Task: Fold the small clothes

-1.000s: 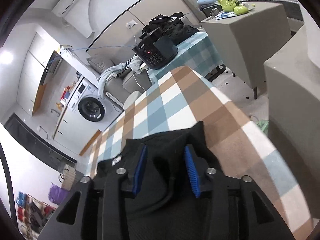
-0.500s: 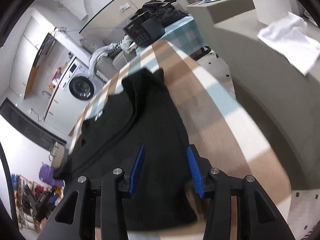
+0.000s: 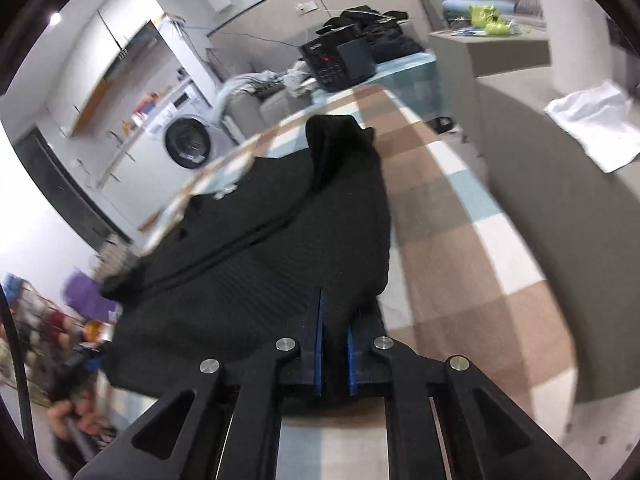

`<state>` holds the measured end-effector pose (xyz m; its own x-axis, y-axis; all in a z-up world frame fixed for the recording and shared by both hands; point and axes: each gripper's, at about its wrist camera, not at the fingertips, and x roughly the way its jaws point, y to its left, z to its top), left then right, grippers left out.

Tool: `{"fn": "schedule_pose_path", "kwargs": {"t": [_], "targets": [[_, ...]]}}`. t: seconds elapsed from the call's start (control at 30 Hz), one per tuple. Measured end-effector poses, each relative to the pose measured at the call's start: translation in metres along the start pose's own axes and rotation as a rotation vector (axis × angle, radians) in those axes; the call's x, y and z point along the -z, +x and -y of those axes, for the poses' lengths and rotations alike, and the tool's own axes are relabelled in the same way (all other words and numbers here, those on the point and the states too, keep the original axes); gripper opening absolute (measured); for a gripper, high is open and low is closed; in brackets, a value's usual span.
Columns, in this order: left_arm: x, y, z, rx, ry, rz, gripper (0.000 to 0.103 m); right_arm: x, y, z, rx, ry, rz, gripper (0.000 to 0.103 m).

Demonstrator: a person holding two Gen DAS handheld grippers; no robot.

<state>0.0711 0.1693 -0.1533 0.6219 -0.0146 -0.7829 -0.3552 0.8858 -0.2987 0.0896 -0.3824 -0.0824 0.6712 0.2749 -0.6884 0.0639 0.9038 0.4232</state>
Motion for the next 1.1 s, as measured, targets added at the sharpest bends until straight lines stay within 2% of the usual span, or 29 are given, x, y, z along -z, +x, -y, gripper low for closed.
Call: {"fn": "schedule_pose_path", "kwargs": {"t": [0.07,0.13,0.2,0.23,0.3,0.37,0.4,0.43,0.47,0.5,0.53,0.57,0.63,0.7,0.77,0.8,0.87,0.9,0.93,1.0,1.03,1.1], "targets": [[0.001,-0.001,0.000,0.002,0.003,-0.004,0.058,0.004,0.009,0.009,0.040,0.035,-0.047,0.009],[0.001,-0.001,0.001,0.010,0.009,-0.010,0.058,0.005,0.014,0.017,0.029,0.071,-0.077,0.010],[0.000,-0.001,0.003,0.014,0.019,-0.008,0.058,0.003,0.006,0.019,-0.023,0.098,-0.038,0.016],[-0.001,0.000,0.005,0.016,0.024,-0.009,0.058,0.001,0.003,0.018,-0.049,0.101,-0.034,0.023],[-0.002,0.003,0.008,0.024,0.033,-0.007,0.058,-0.001,0.002,0.017,-0.065,0.090,-0.032,0.029],[-0.003,0.006,0.011,0.024,0.040,-0.004,0.058,-0.001,0.005,0.014,-0.062,0.069,-0.039,0.030],[-0.002,0.007,0.013,0.032,0.044,0.002,0.049,-0.001,0.008,0.013,-0.064,0.066,-0.044,0.030],[-0.002,0.007,0.014,0.039,0.049,0.009,0.033,0.000,0.011,0.013,-0.065,0.067,-0.048,0.030],[-0.002,0.008,0.017,0.048,0.058,0.015,0.028,0.001,0.014,0.013,-0.052,0.064,-0.050,0.030],[-0.002,0.006,0.019,0.042,0.071,0.026,0.018,0.002,0.015,0.012,-0.040,0.051,-0.047,0.027],[-0.002,0.006,0.021,0.029,0.090,0.033,0.014,0.003,0.016,0.009,-0.023,0.027,-0.046,0.015],[-0.002,0.004,0.022,0.012,0.105,0.039,0.013,0.005,0.018,0.004,0.014,-0.017,-0.050,0.012],[-0.004,0.004,0.016,-0.008,0.085,0.045,0.013,0.007,0.020,0.000,0.050,-0.056,-0.082,0.012],[-0.007,0.004,0.008,-0.018,0.062,0.040,0.013,0.007,0.017,0.002,0.041,-0.047,-0.084,0.012],[-0.009,0.002,0.002,-0.014,0.037,0.032,0.014,0.007,0.014,0.008,0.020,-0.011,-0.069,0.019],[-0.010,0.002,0.001,-0.009,0.027,0.032,0.017,0.006,0.013,0.012,0.000,0.015,-0.067,0.024],[-0.010,0.002,0.002,0.000,0.027,0.016,0.034,0.005,0.013,0.018,-0.043,0.057,-0.061,0.034],[-0.010,0.003,0.003,0.008,0.031,0.013,0.050,0.004,0.013,0.018,-0.049,0.064,-0.060,0.040],[-0.009,0.001,0.005,0.018,0.034,0.016,0.057,0.004,0.014,0.019,-0.053,0.068,-0.058,0.042],[-0.007,0.000,0.010,0.051,0.047,0.018,0.059,0.003,0.016,0.016,-0.066,0.068,-0.056,0.043],[-0.006,0.001,0.013,0.058,0.058,0.011,0.061,0.003,0.016,0.015,-0.069,0.065,-0.057,0.046],[-0.004,0.005,0.019,0.046,0.074,0.009,0.062,0.002,0.020,0.012,-0.069,0.048,-0.059,0.050]]}}
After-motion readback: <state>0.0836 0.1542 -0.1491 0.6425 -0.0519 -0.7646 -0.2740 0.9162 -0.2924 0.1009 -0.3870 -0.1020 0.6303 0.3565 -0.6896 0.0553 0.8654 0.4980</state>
